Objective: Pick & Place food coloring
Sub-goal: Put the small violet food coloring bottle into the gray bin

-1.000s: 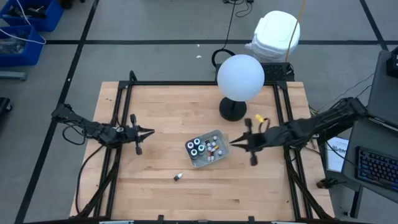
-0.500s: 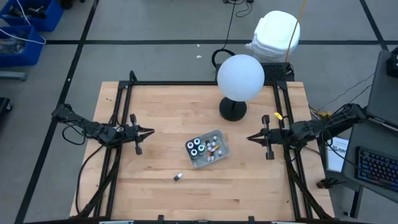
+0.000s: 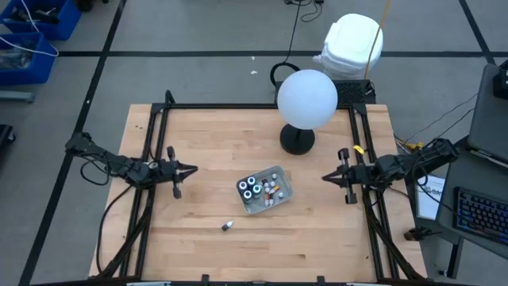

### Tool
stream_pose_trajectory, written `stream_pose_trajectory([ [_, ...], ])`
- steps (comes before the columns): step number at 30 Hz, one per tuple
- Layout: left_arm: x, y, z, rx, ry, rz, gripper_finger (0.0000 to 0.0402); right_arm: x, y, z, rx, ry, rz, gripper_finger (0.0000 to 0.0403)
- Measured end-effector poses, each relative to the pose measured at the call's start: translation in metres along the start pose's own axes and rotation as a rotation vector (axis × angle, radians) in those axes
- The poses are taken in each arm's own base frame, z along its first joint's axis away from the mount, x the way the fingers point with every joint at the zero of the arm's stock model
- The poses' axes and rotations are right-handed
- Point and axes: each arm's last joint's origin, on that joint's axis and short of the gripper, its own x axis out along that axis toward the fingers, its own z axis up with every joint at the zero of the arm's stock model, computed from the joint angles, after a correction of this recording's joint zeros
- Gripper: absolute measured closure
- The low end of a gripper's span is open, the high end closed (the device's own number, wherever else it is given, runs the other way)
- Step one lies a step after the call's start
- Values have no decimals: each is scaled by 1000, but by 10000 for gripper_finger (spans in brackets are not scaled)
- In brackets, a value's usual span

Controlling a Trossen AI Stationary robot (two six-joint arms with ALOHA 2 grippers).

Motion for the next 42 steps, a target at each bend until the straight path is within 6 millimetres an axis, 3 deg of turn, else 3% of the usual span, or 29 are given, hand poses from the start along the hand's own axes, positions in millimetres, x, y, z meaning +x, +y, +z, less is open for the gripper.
stream_pose_trajectory([
  [6, 4, -6, 20, -108, -59, -98, 366, 1, 2, -9, -13, 10, 0, 402],
  [10, 16, -18, 32, -180, 115, -105, 366, 1, 1, -6, -16, -27, -7, 402],
  [15, 48, -54, 44, -173, 389, -88, 366, 1, 1, -3, -33, -54, -13, 402],
  [20, 87, -106, 46, -128, 679, -140, 353, 1, 1, -3, -49, -57, -14, 402],
  [25, 125, -159, 52, -134, 840, -253, 284, 1, 1, -2, -36, -57, -14, 402],
  [29, 145, -182, 67, -140, 915, -214, 203, 1, 0, -2, -14, -57, -13, 402],
  [35, 157, -189, 74, -298, 1070, -17, 104, 1, 1, -3, -4, -54, -12, 402],
  [38, 161, -190, 63, -372, 1146, 26, 78, 1, 0, -2, -5, -55, -13, 401],
  [42, 164, -194, 38, -345, 1267, 6, 67, 1, 1, -2, -23, -55, -13, 402],
])
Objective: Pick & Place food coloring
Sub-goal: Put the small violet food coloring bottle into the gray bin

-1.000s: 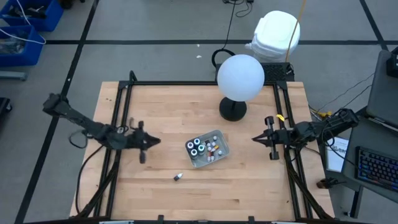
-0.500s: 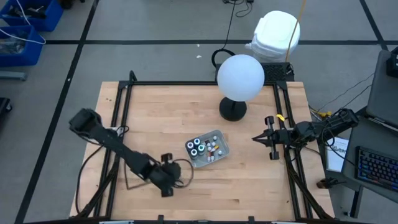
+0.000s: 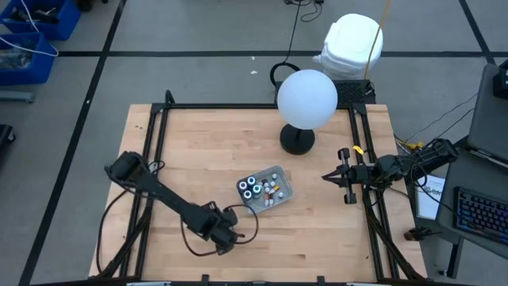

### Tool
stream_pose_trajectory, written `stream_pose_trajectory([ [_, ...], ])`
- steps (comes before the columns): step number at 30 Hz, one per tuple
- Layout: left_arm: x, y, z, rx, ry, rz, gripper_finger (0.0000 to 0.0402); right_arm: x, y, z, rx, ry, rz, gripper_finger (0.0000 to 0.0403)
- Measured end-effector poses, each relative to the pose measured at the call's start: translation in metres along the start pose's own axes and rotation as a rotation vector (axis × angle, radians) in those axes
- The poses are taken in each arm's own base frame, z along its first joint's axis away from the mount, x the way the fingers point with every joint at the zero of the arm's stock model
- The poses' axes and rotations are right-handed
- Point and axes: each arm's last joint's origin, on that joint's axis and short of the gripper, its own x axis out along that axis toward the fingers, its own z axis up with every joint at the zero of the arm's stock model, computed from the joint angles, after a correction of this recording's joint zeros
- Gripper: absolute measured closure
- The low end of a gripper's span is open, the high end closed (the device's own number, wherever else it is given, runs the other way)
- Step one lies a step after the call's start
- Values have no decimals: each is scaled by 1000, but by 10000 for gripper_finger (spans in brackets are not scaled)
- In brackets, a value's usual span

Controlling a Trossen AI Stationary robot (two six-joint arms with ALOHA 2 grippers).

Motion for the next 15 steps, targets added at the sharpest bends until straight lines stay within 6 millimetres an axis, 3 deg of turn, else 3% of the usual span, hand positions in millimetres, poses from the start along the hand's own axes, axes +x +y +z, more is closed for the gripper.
stream_pose_trajectory([
  [4, 14, 1, 2, 37, 32, 19, 66, 0, 0, 0, -3, 0, 0, 402],
  [15, 17, 13, 13, 20, 21, 67, 67, 0, 0, 0, -1, -1, 0, 402],
])
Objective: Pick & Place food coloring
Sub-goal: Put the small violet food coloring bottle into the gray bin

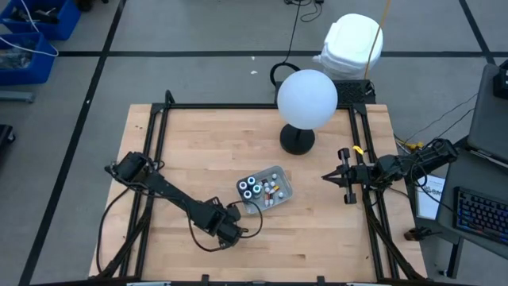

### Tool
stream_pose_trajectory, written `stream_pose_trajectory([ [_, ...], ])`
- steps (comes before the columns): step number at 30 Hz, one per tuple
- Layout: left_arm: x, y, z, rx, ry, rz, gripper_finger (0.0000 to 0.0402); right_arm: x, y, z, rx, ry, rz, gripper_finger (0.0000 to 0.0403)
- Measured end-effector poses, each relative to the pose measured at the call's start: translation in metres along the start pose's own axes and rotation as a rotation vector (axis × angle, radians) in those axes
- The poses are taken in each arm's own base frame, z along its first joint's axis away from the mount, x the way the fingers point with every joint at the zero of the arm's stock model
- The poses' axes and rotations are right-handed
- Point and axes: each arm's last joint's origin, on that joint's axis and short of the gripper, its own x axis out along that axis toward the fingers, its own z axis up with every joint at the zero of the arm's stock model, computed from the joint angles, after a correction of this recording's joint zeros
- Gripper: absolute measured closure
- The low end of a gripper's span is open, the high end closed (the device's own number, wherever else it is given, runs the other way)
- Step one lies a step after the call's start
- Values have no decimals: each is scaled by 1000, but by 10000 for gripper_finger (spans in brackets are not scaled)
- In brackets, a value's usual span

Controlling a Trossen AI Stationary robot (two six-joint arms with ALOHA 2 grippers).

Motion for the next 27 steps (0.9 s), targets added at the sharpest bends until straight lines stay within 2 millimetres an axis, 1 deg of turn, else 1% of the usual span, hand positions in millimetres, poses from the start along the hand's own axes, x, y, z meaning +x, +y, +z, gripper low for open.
stream_pose_trajectory([
  [3, 1, 0, 0, 14, 5, 2, 83, 0, 0, 0, 0, 1, 0, 402],
  [6, 1, 0, 0, 29, 7, -1, 121, 0, 0, 0, 0, 0, 0, 402],
  [11, 2, 0, 0, 42, 9, 0, 202, 0, 0, 0, 0, 2, 1, 402],
  [16, 2, 0, 0, 79, 11, 0, 298, 2, 1, -2, -7, 27, 6, 402],
  [18, 2, 0, 0, 95, 11, 0, 329, 3, 1, -3, -10, 35, 7, 401],
  [27, 2, -5, -1, 209, -18, -24, 334, 8, 3, -6, -40, 60, 13, 401],
])
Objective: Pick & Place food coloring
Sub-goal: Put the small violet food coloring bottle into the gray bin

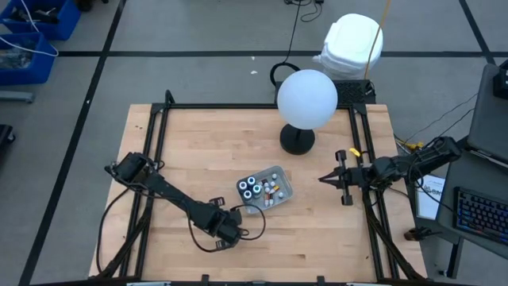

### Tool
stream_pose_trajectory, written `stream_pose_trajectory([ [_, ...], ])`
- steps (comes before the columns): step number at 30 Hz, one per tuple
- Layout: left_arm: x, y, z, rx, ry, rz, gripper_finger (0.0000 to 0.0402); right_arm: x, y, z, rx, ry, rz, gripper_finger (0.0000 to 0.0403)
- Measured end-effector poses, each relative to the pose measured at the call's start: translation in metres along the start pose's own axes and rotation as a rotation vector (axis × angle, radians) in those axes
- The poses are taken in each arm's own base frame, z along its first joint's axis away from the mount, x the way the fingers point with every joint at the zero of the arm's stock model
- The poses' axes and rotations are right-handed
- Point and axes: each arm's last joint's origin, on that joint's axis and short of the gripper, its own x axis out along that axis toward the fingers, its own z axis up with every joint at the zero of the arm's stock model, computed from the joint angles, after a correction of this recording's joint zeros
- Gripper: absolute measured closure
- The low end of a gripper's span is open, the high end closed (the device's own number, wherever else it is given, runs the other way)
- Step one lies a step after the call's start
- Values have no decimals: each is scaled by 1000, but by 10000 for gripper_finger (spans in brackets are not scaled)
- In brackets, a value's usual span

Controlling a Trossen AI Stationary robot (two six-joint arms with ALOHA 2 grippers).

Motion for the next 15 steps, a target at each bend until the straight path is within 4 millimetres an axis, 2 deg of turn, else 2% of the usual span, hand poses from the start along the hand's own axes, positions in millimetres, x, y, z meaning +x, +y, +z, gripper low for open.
stream_pose_trajectory([
  [7, 0, -11, 1, 104, -42, -81, 320, 2, 1, -2, -7, 21, 5, 401],
  [15, -1, -13, 1, 130, -52, -95, 334, 2, 0, 2, 3, -21, -5, 401],
])
